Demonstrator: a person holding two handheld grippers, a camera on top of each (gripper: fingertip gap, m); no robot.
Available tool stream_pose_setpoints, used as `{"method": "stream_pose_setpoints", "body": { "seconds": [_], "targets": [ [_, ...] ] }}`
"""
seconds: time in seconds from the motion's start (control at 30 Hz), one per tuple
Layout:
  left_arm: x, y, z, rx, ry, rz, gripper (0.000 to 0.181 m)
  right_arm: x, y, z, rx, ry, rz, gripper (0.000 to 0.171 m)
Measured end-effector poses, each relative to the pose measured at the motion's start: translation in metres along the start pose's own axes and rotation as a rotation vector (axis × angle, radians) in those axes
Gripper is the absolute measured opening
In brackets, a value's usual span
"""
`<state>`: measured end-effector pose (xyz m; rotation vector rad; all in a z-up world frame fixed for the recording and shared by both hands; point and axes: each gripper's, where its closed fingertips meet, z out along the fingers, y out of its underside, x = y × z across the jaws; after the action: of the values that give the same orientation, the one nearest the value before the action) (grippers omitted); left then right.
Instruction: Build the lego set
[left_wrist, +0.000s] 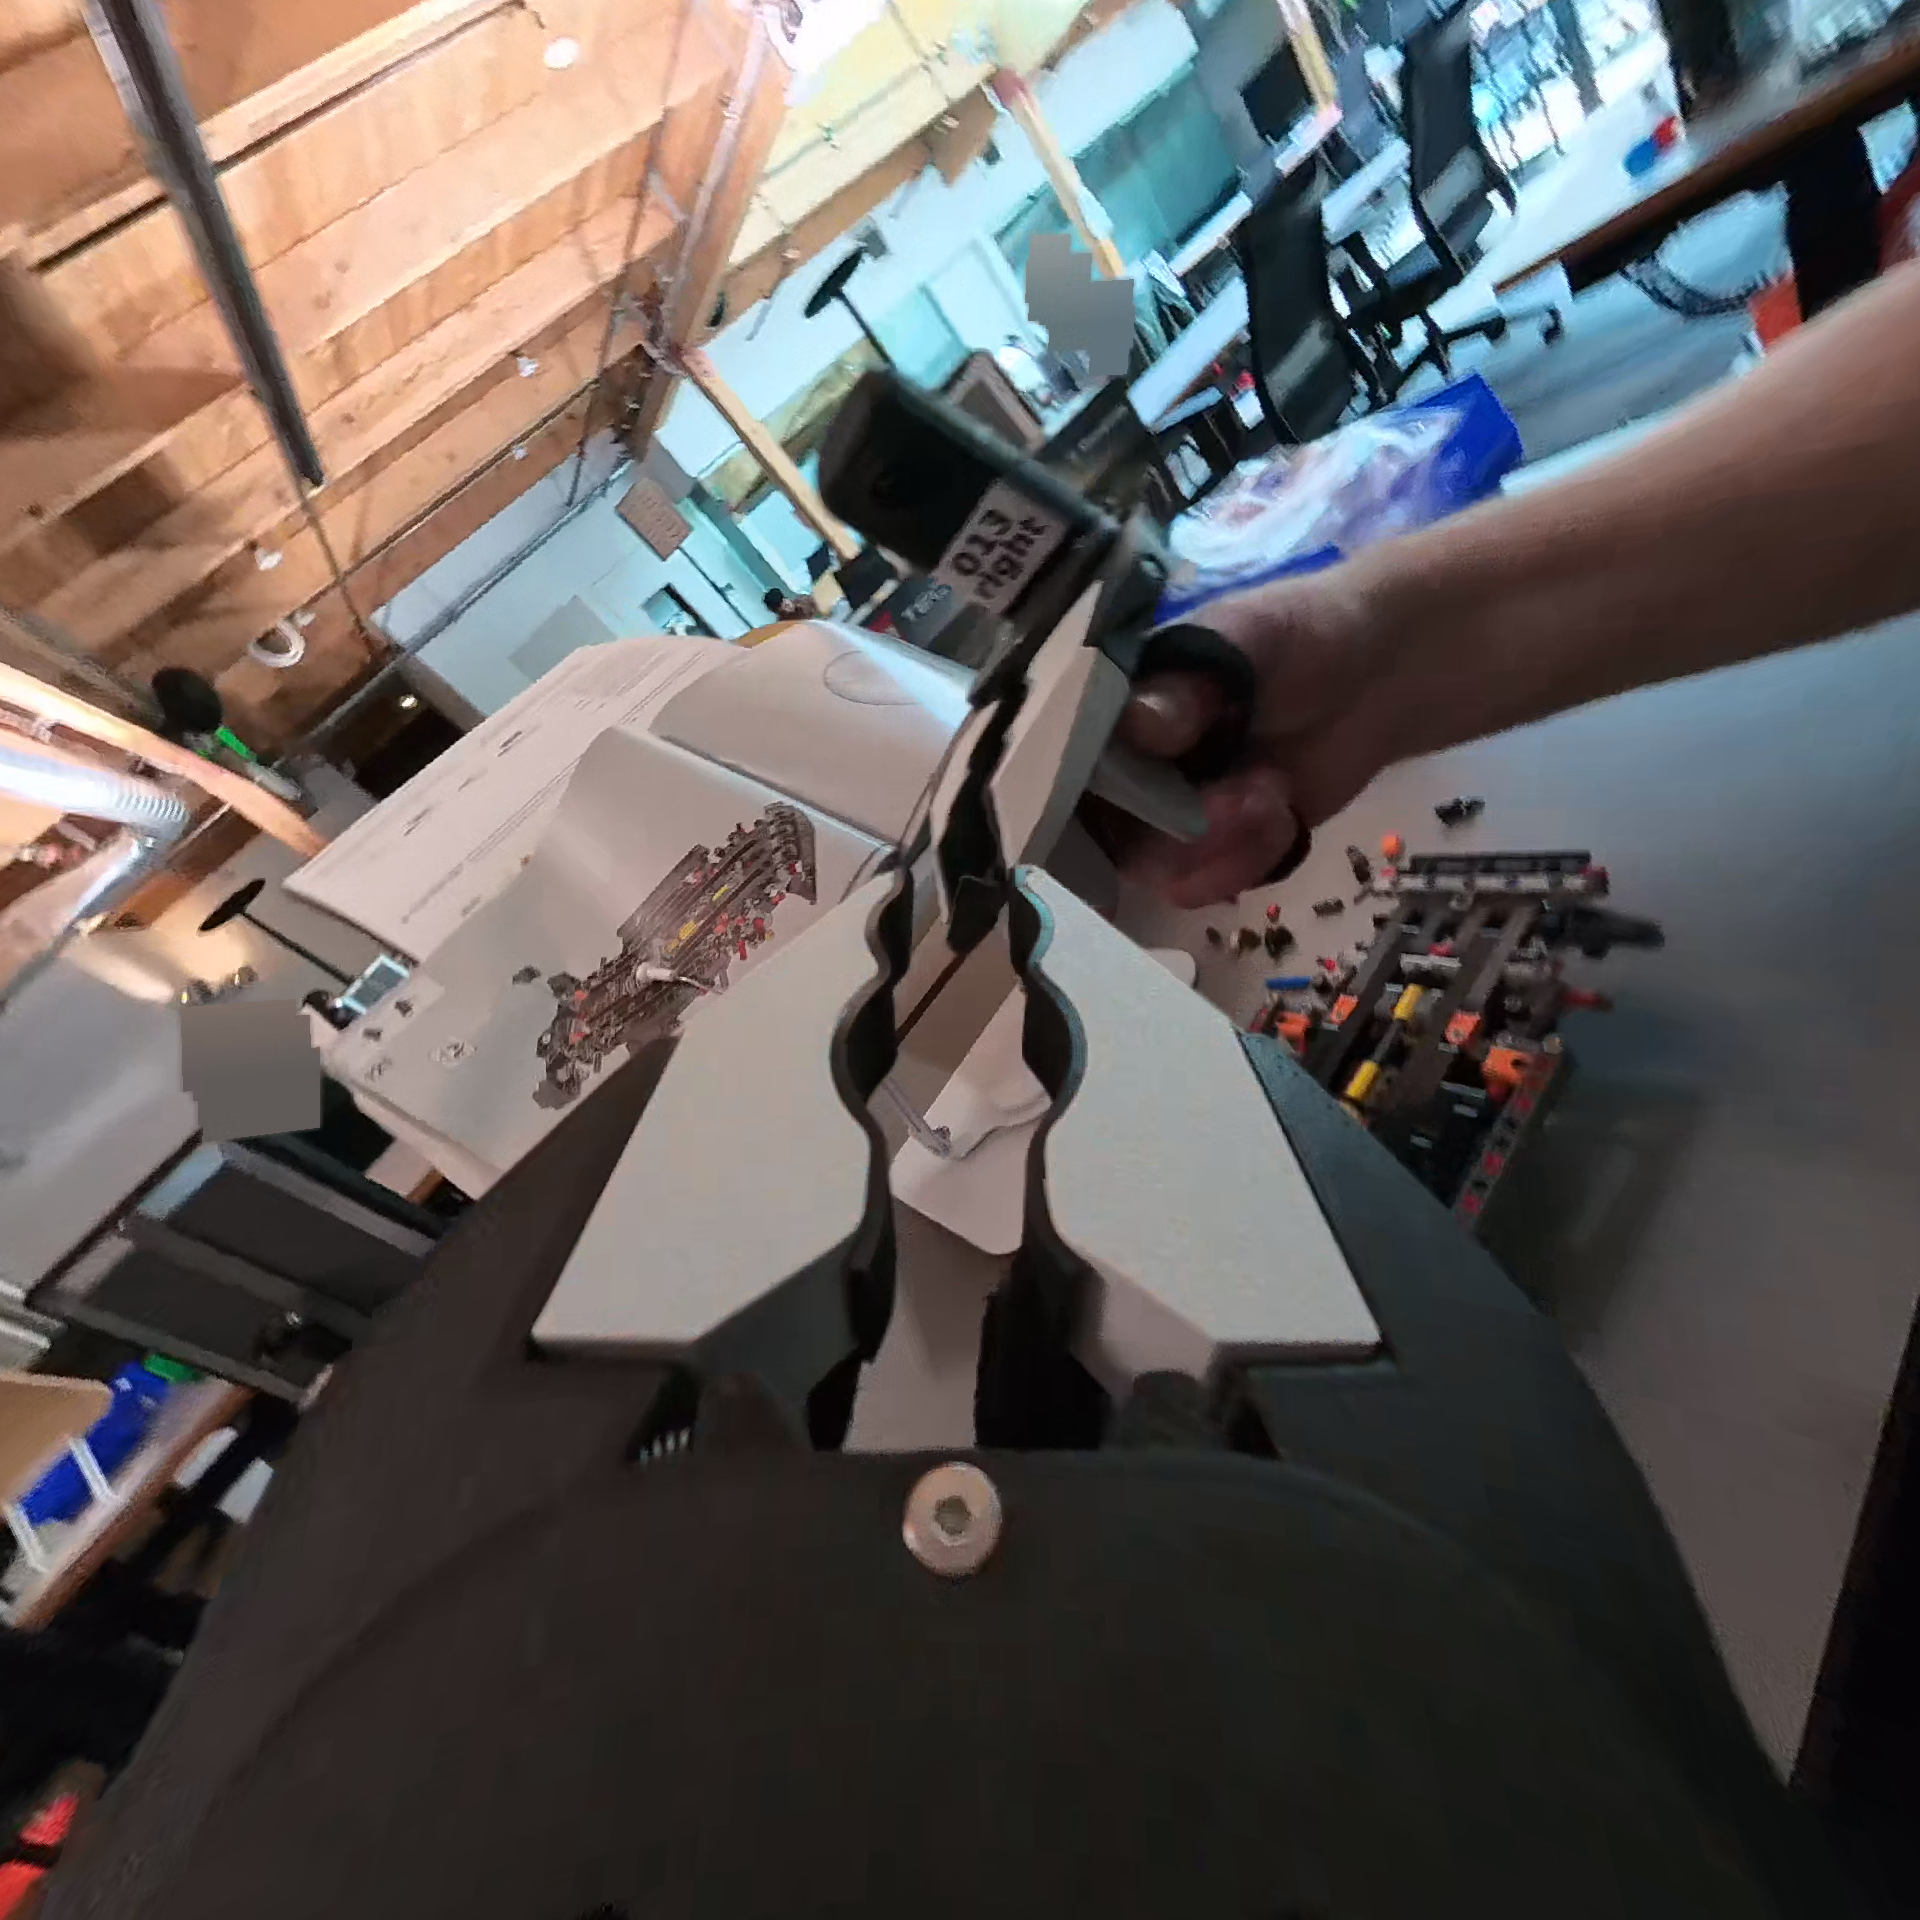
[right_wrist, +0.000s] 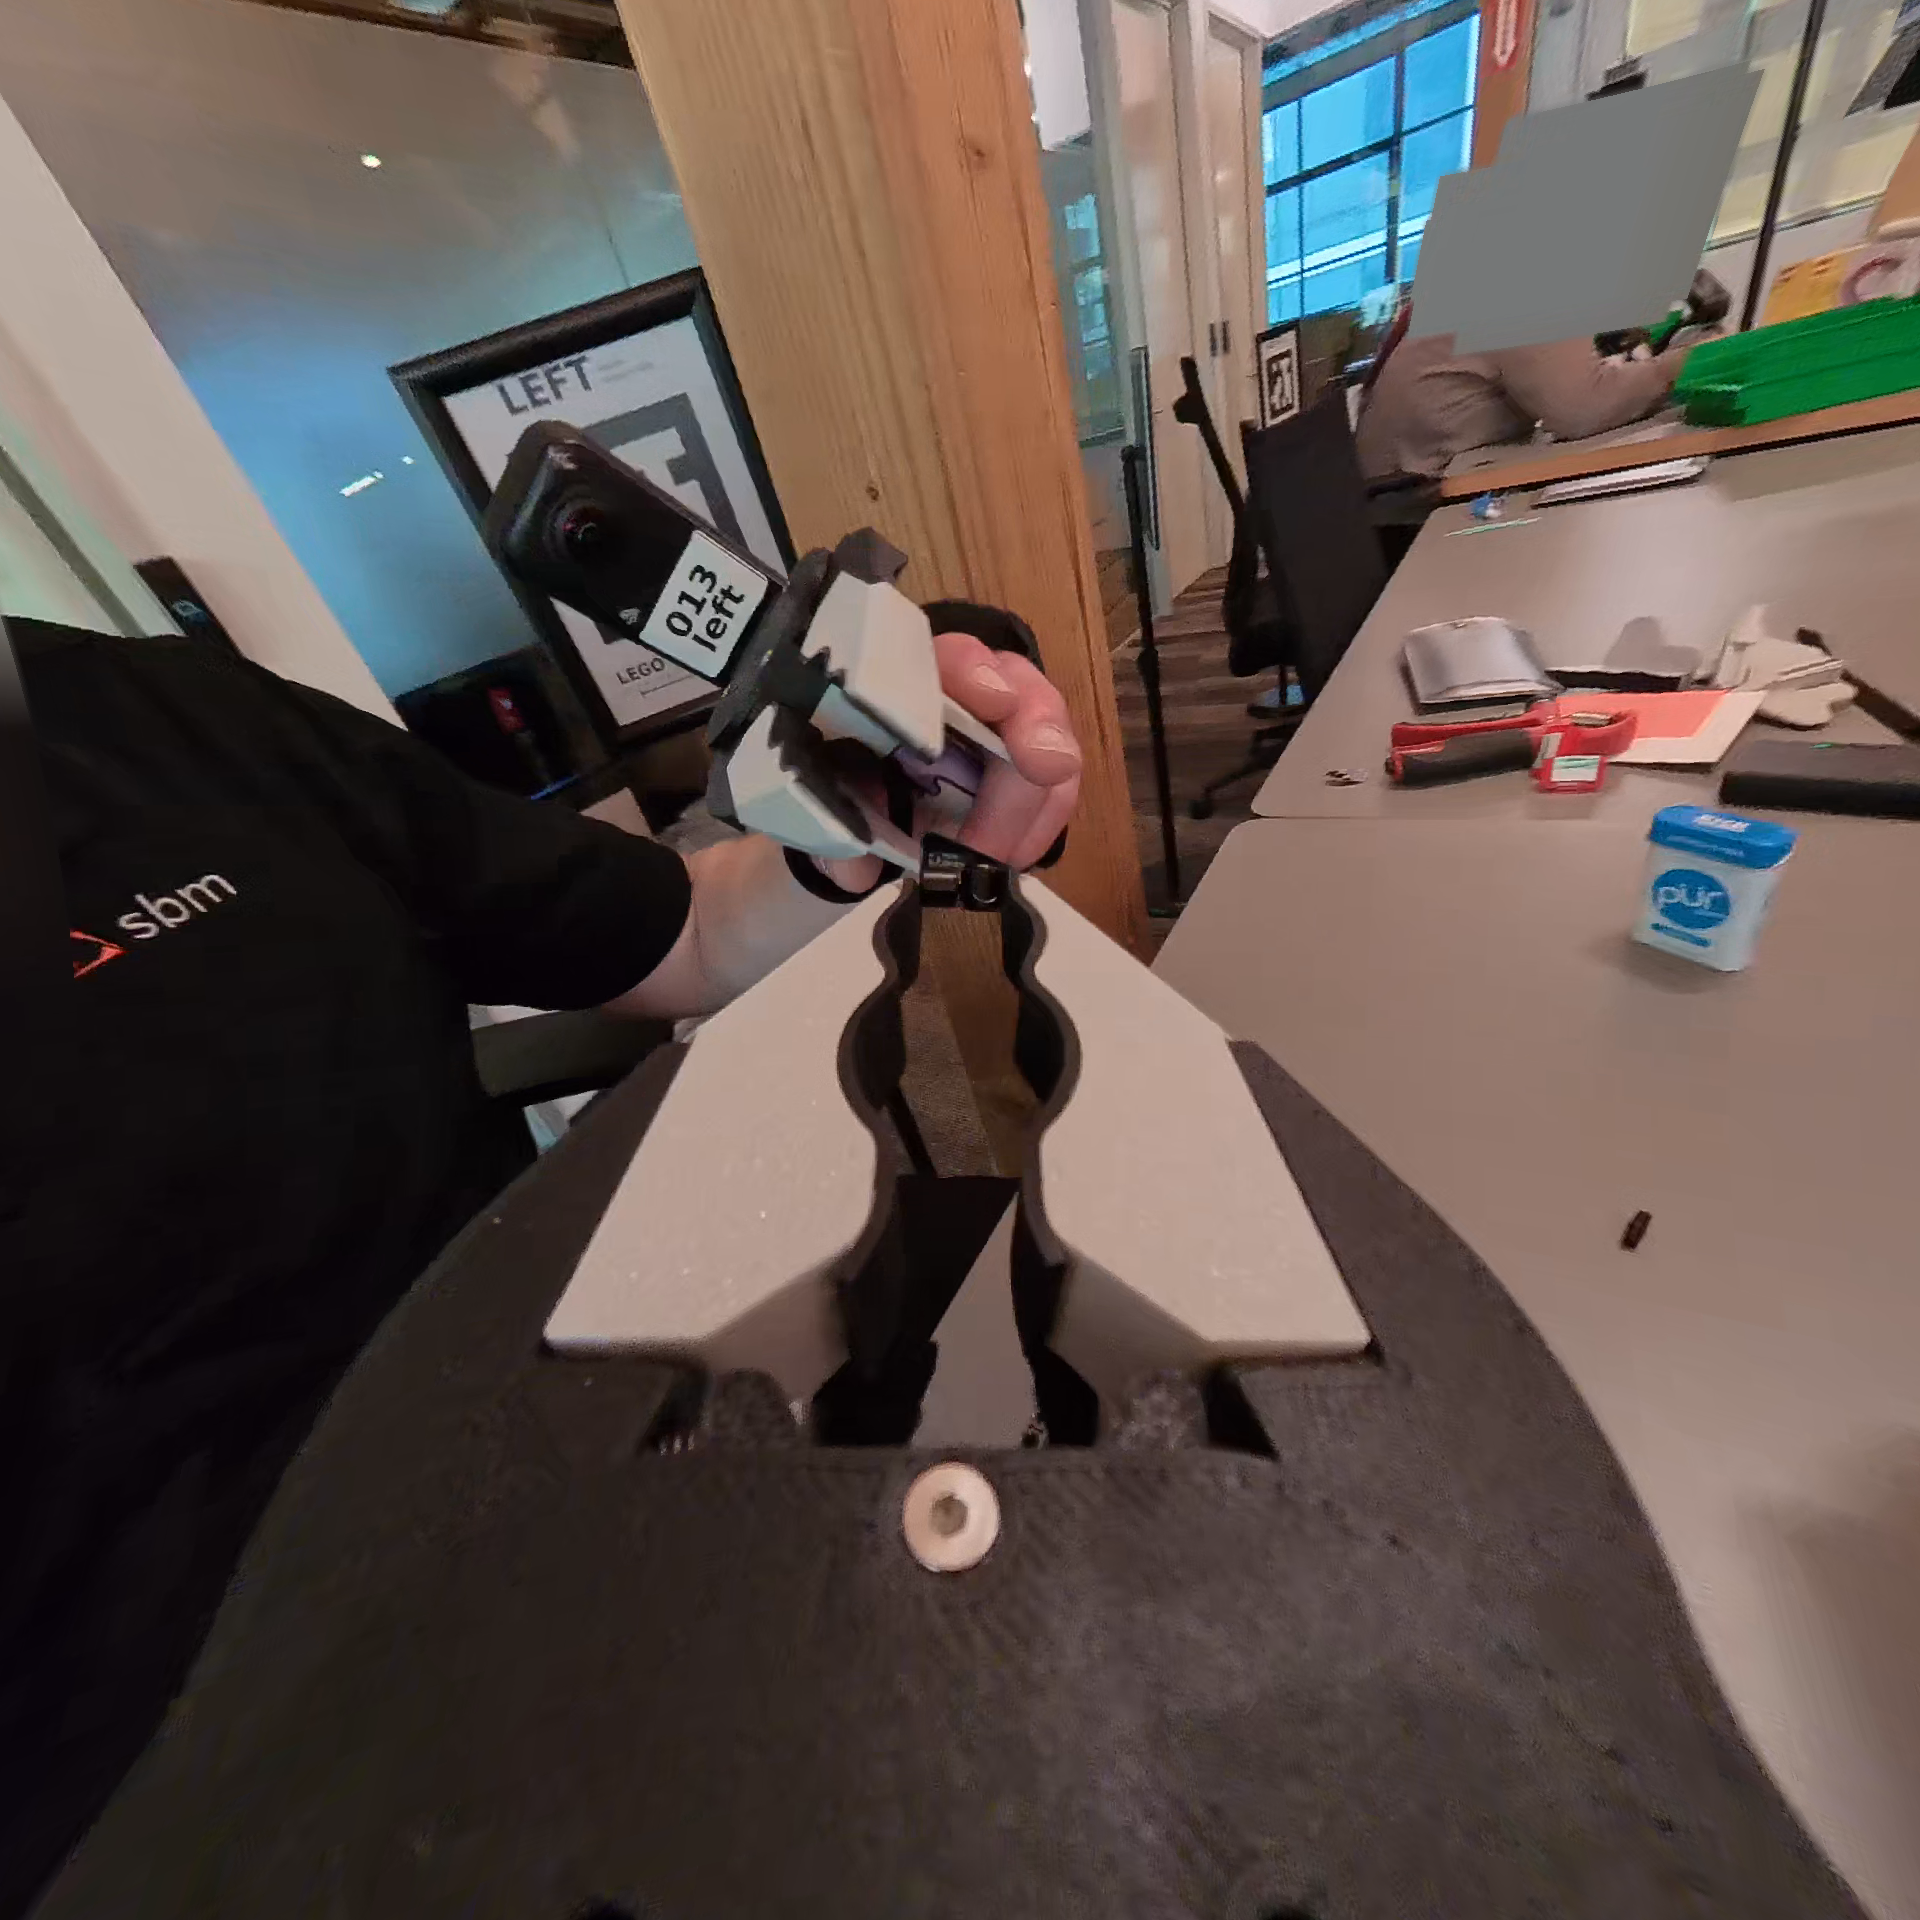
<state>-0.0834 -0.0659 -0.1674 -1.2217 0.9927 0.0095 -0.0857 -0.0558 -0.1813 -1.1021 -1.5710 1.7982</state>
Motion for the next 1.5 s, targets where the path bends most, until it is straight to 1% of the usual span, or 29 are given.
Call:
{"method": "stream_pose_setpoints", "body": {
  "seconds": [0.17,0.27,0.37,0.47,0.7,0.93,1.1,1.23,1.5],
  "targets": [
    [0.010,0.005,0.001,-0.080,0.064,0.193,0.015,-0.009,0.008,-0.003,-0.021,-0.116,0.039,0.012],
    [0.020,0.009,0.004,-0.113,0.116,0.268,0.014,-0.016,0.014,-0.003,-0.063,-0.171,0.043,0.012],
    [0.028,0.011,0.007,-0.133,0.150,0.316,0.013,-0.021,0.019,-0.001,-0.099,-0.211,0.042,0.013],
    [0.034,0.011,0.008,-0.133,0.177,0.343,0.007,-0.026,0.021,0.000,-0.121,-0.241,0.047,0.013],
    [0.041,0.010,0.005,-0.143,0.210,0.391,0.005,-0.032,0.027,0.001,-0.148,-0.291,0.098,0.013],
    [0.036,0.011,0.003,-0.167,0.181,0.420,0.004,-0.028,0.023,0.003,-0.117,-0.284,0.139,0.013],
    [0.027,0.011,0.003,-0.176,0.113,0.467,0.003,-0.023,0.016,0.003,-0.063,-0.253,0.164,0.013],
    [0.022,0.011,0.003,-0.159,0.070,0.464,0.002,-0.020,0.011,0.004,-0.016,-0.240,0.189,0.013],
    [0.020,0.011,0.002,-0.141,0.041,0.455,0.001,-0.018,0.008,0.004,0.014,-0.242,0.224,0.013]
  ]
}}
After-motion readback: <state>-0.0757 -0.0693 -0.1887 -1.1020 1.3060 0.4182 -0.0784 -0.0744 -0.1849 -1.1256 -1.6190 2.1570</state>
